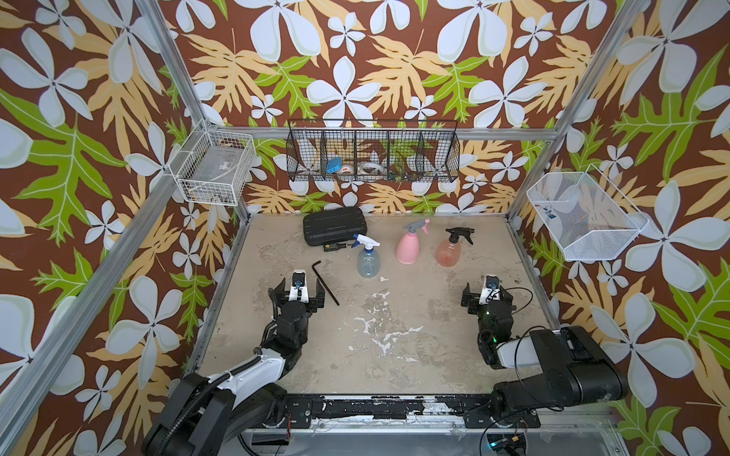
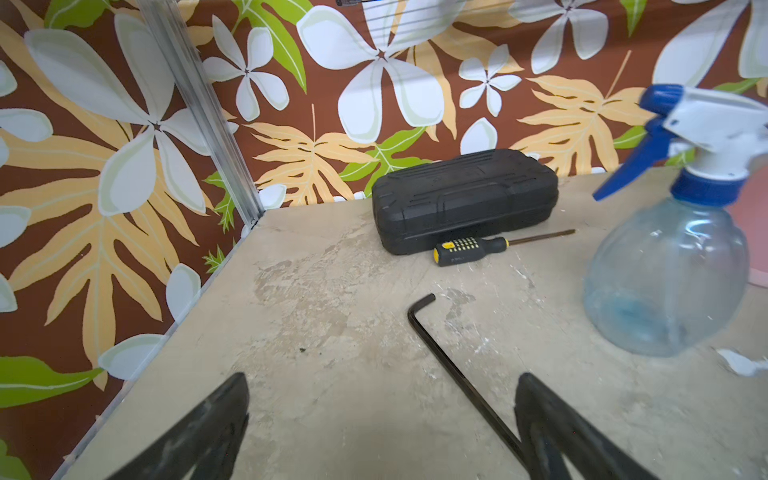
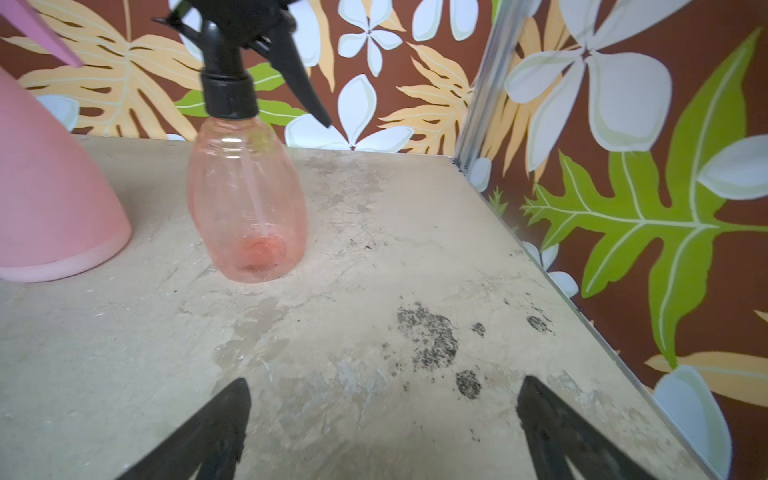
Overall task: Attach spray nozzles to spray bottles
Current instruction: Reset both arms
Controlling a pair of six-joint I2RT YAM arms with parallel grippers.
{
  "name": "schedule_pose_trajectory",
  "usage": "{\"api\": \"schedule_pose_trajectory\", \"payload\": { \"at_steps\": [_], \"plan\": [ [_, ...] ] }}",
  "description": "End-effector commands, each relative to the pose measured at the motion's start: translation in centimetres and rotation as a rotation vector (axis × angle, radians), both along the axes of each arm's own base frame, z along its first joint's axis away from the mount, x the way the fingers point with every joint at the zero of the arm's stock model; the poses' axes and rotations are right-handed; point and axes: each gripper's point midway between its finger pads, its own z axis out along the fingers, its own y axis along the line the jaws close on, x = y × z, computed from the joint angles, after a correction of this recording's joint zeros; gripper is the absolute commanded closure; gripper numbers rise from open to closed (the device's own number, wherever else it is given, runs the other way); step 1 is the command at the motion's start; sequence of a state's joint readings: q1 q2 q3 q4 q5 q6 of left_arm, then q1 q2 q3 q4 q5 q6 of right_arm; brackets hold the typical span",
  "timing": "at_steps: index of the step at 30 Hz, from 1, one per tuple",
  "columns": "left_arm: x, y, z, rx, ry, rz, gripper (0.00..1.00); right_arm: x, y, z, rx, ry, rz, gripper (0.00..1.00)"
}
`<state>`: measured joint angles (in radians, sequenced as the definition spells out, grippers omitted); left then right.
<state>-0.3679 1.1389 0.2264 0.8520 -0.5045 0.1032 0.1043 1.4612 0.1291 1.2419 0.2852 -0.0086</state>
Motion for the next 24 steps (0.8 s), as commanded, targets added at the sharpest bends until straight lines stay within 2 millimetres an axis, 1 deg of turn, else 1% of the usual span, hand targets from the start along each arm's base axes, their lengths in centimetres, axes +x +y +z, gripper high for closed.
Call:
{"api": "schedule_pose_trajectory", "payload": {
  "at_steps": [1, 4, 6, 8, 9, 11, 12, 13, 14, 15, 17, 20, 22, 24],
  "plan": [
    [1.7, -0.3, 1.8, -0.010, -0.072, -0.025, 0.00, 0.8, 0.0, 2.2, -0.012, -0.080, 0.002, 0.00],
    [2.4, -0.1, 0.5, 0.025, -0.040, -0.018, 0.00, 1.1, 0.0, 2.0, -0.005, -0.069, 0.008, 0.00],
    [2.2, 0.7, -0.7, -0.013, -0.018, 0.007, 0.00, 1.1, -0.1, 2.0, -0.003, -0.068, 0.006, 0.00],
    [1.6, 1.5, -1.5, -0.056, -0.024, 0.025, 0.00, 1.1, -0.1, 2.0, -0.004, -0.068, 0.006, 0.00],
    [1.5, 1.7, -1.3, -0.056, -0.043, 0.034, 0.00, 1.1, -0.1, 2.0, -0.003, -0.068, 0.007, 0.00],
    [1.9, 1.9, -1.7, -0.041, -0.026, 0.050, 0.00, 1.2, -0.1, 2.0, -0.003, -0.067, 0.008, 0.00],
    [1.8, 2.1, -1.7, -0.032, -0.046, 0.050, 0.00, 1.3, -0.1, 2.0, -0.001, -0.066, 0.009, 0.00],
    [1.9, 3.0, -1.4, -0.023, -0.074, 0.101, 0.00, 1.2, -0.1, 2.0, 0.000, -0.064, 0.011, 0.00],
    [2.0, 3.7, -1.8, -0.052, -0.054, 0.151, 0.00, 1.2, -0.1, 2.0, -0.001, -0.063, 0.009, 0.00],
    [2.2, 4.1, -2.1, -0.074, -0.040, 0.154, 0.00, 1.2, -0.2, 2.0, 0.000, -0.064, 0.009, 0.00],
    [2.1, 4.8, -2.1, -0.092, -0.058, 0.173, 0.00, 1.2, -0.1, 2.0, 0.000, -0.065, 0.009, 0.00],
    [2.1, 5.0, -2.1, -0.117, -0.060, 0.158, 0.00, 1.2, -0.1, 1.9, 0.001, -0.063, 0.010, 0.00],
    [1.7, 5.1, -2.1, -0.130, -0.072, 0.149, 0.00, 1.2, -0.1, 2.0, 0.000, -0.063, 0.010, 0.00],
    [0.6, 5.4, -2.0, -0.152, -0.106, 0.141, 0.00, 1.3, -0.1, 2.0, 0.001, -0.066, 0.011, 0.00]
  ]
}}
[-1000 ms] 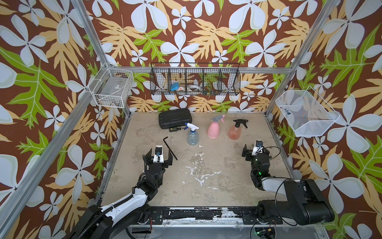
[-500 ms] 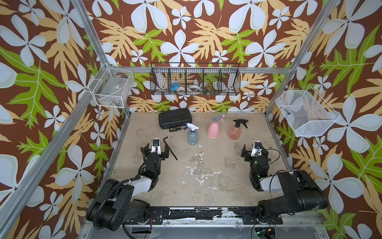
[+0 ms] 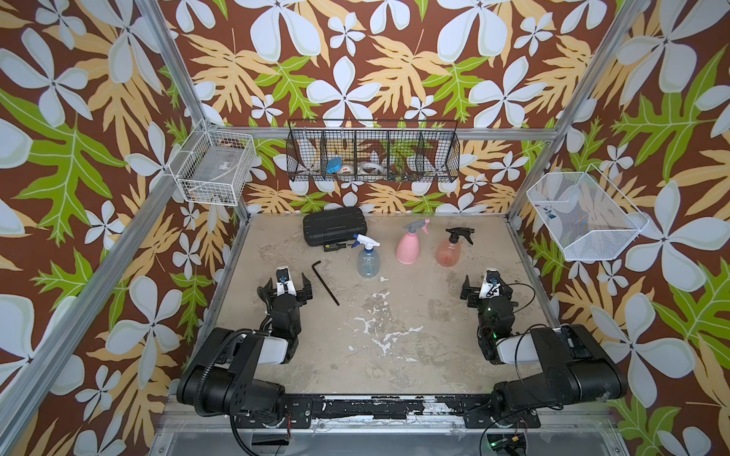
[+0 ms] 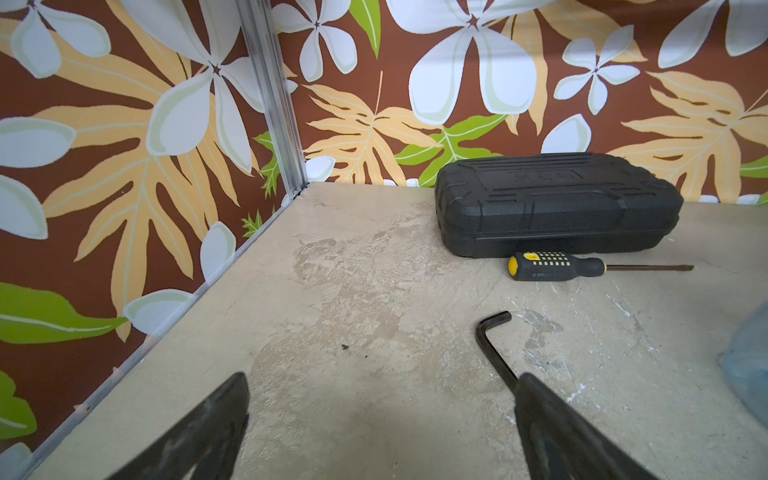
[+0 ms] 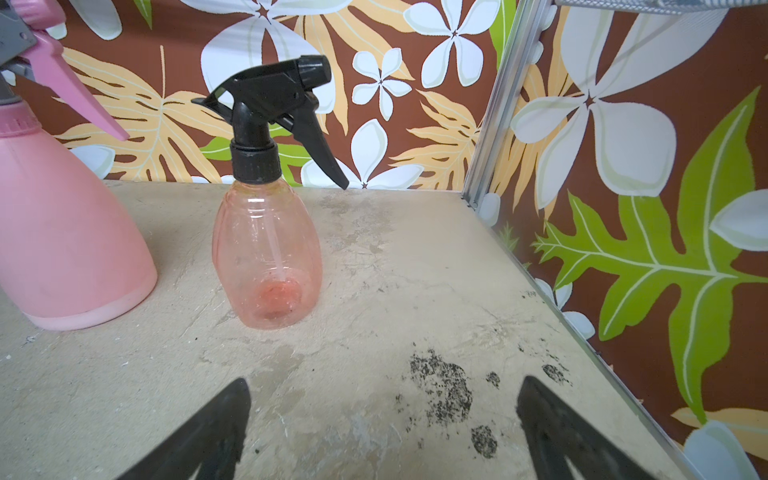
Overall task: Attach spray nozzles to spray bottles
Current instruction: Reset both arms
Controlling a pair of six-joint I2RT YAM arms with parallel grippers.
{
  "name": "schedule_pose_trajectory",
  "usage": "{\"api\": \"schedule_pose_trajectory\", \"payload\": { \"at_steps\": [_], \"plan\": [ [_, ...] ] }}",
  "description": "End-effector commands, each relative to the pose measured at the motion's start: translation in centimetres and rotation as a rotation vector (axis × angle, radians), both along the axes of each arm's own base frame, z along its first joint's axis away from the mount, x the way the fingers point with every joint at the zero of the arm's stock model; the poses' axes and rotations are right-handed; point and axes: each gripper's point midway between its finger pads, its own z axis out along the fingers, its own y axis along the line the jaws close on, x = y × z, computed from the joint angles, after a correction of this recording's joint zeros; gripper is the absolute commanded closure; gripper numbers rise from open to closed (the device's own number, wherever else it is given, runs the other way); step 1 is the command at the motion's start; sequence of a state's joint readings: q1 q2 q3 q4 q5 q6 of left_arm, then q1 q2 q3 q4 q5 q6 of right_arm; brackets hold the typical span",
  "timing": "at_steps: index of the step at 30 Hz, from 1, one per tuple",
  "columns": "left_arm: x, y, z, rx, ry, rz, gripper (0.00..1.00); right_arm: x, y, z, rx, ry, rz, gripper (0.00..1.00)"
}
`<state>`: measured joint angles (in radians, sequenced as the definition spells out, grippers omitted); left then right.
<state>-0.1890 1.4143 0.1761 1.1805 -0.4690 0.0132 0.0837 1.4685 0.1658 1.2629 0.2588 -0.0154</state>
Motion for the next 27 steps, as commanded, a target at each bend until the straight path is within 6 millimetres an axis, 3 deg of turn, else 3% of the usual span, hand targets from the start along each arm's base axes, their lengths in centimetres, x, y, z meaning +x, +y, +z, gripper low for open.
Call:
{"api": "schedule_pose_trajectory", "payload": {
  "at_steps": [1, 3, 5, 10, 27],
  "plan": [
    [-1.5, 0.2, 0.9, -0.077, -0.105, -0.024, 0.00, 0.2, 0.1, 0.5, -0.001, -0.017, 0.005, 0.00],
    [-2.3, -0.4, 2.4, -0.002, -0.191, -0.030, 0.00, 0.2, 0.1, 0.4, -0.001, -0.014, 0.004, 0.00],
    [-2.7, -0.5, 1.8, -0.035, -0.157, -0.036, 0.00, 0.2, 0.0, 0.4, 0.000, -0.012, 0.004, 0.00],
    [-3.9, -0.4, 2.7, -0.019, -0.222, -0.031, 0.00, 0.4, -0.1, 0.3, 0.010, -0.004, 0.010, 0.00],
    [-3.4, -0.5, 2.6, -0.009, -0.210, -0.034, 0.00, 0.4, -0.1, 0.3, 0.011, -0.005, 0.010, 0.00]
  ]
}}
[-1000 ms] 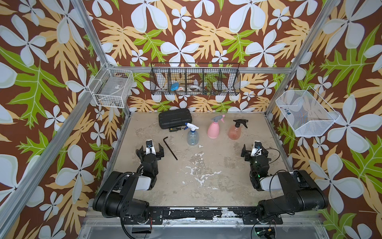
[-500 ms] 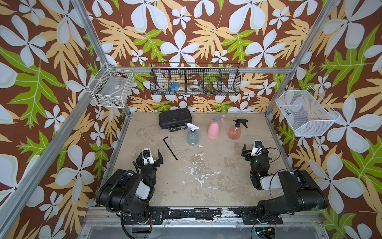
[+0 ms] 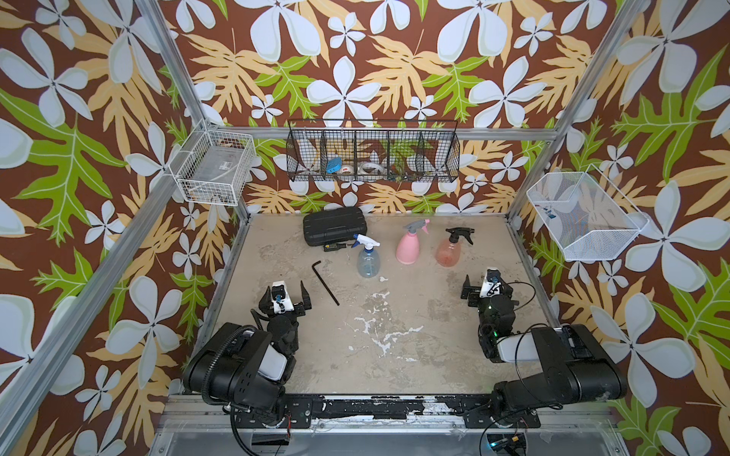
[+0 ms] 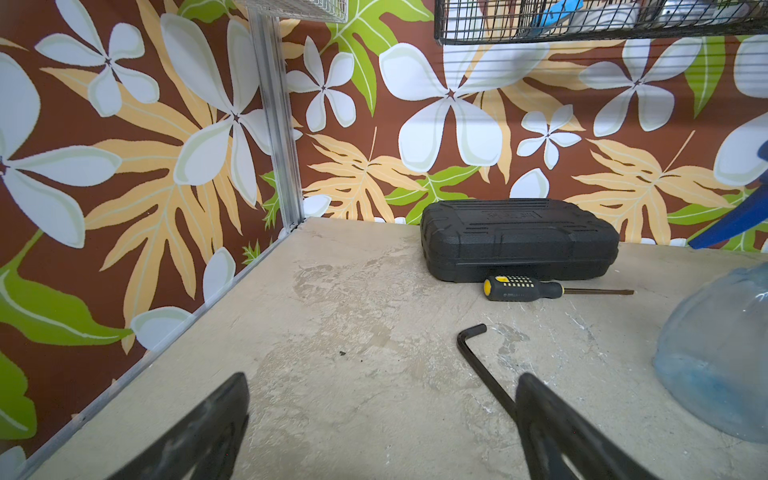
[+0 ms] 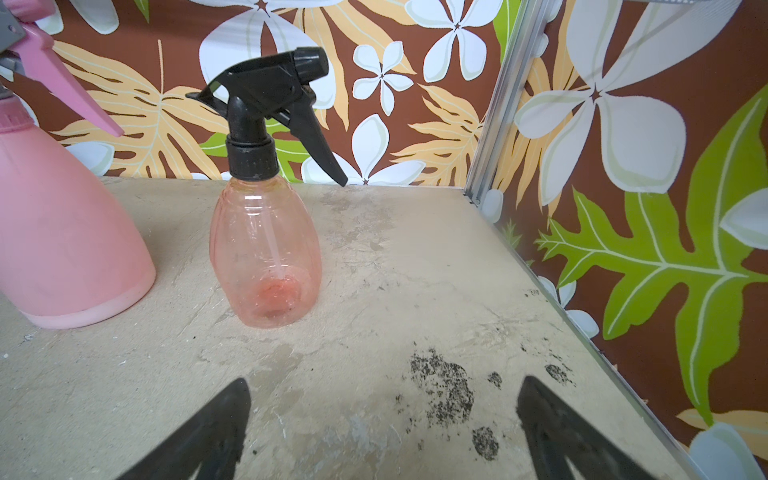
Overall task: Attach spray nozzles to spray bottles
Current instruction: Reset both arms
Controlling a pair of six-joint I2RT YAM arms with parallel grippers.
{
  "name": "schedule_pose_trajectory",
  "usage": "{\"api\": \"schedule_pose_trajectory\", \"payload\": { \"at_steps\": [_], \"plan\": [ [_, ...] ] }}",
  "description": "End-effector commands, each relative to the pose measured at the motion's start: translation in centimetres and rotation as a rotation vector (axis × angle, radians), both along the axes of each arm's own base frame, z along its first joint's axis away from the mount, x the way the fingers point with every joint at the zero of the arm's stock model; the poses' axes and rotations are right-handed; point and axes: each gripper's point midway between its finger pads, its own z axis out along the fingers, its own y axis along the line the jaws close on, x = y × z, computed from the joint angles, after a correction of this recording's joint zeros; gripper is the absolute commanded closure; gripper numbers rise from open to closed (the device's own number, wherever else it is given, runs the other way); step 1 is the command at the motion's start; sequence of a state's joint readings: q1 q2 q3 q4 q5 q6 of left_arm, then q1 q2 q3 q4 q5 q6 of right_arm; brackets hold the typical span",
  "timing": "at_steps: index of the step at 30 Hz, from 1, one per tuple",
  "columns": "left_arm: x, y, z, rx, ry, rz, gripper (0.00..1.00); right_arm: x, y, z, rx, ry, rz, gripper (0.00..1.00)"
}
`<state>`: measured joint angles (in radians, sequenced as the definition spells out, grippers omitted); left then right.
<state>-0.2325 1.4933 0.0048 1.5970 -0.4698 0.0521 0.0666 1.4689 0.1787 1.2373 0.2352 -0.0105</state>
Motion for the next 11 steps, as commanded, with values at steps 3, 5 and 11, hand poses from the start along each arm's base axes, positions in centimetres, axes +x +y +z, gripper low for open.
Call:
{"api": "schedule_pose_trajectory", "payload": {
  "at_steps": [3, 5, 11],
  "plan": [
    [-0.11, 0.15, 1.31, -0.012, -0.056, 0.008, 0.00, 0.16, 0.10, 0.48, 0.004, -0.019, 0.004, 0.00],
    [-0.33, 0.35, 1.47, -0.019, -0.067, 0.018, 0.00, 0.16, 0.13, 0.47, 0.004, -0.019, 0.005, 0.00],
    [0.15, 0.32, 1.12, -0.021, -0.044, 0.018, 0.00, 0.16, 0.13, 0.44, 0.004, -0.018, 0.005, 0.00]
  ]
}}
